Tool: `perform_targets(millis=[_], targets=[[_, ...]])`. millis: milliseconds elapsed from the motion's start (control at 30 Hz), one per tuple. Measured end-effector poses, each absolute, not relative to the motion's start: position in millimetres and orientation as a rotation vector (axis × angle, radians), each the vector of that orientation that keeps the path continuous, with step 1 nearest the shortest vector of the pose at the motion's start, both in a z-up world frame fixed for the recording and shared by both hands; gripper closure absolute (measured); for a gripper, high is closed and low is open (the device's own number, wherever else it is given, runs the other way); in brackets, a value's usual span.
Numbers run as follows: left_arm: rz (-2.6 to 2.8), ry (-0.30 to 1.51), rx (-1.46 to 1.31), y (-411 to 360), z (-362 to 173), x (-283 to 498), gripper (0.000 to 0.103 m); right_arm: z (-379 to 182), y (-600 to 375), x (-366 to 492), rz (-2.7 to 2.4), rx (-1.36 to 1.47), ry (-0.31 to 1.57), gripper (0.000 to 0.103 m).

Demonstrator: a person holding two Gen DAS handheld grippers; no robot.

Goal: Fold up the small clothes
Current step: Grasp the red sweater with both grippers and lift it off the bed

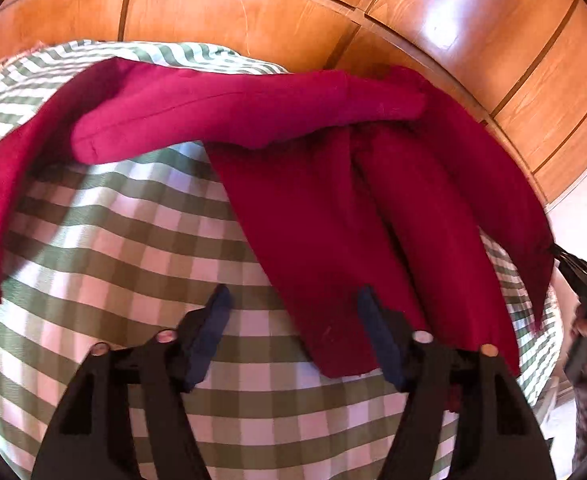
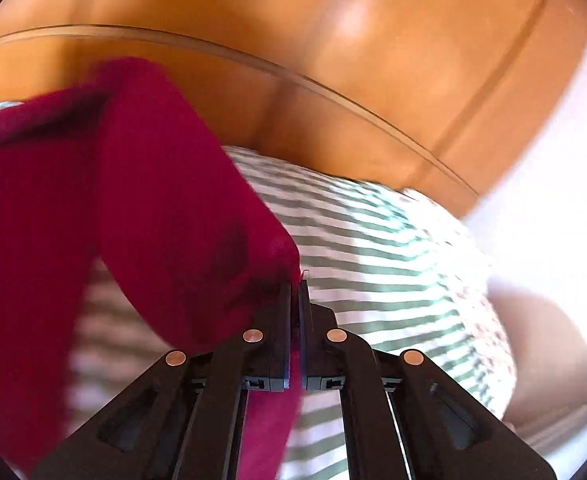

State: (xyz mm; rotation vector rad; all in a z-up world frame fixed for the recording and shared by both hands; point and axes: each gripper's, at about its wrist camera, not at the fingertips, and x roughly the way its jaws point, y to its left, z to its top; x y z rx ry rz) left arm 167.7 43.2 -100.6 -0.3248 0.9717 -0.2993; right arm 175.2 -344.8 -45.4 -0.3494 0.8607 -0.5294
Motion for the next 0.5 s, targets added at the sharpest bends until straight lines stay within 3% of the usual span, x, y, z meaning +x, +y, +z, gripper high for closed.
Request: perform_targets(millis=[33,100,133,167,300,367,500], targets=[[-0.315,0.975,-0.333,41,-98,167,0.056,-46,-362,185,-0.567,-0.330,0.870,0.100],[-0.334,0.976,-0.347,38,-99,171,0.063,-42,-386,196,-0.597,-0.246,0.878,0.076],[-0.332,0.975,-0.353,37,-99,173,0.063,-40,-390,198,-0.589,-0.189,0.876,0.046],[-0.331,0.975,-0.365,36,-100,176,0.063,-36,-393,194,-0.574,-0.124,0.860,0.034],[-0.338,0.982,-0.399,32,-102,186,0.065,-52,-373,169,-0.310,0.151,0.925,0.034],[-0.359,0.984,-0.402,28,-100,189,0.081,-73,-350,158,-0.149,0.255,1.002,0.034],[-0.368,0.985,-0.384,31,-87,190,0.089,-116,-292,150,0.028,0.283,1.120,0.044]])
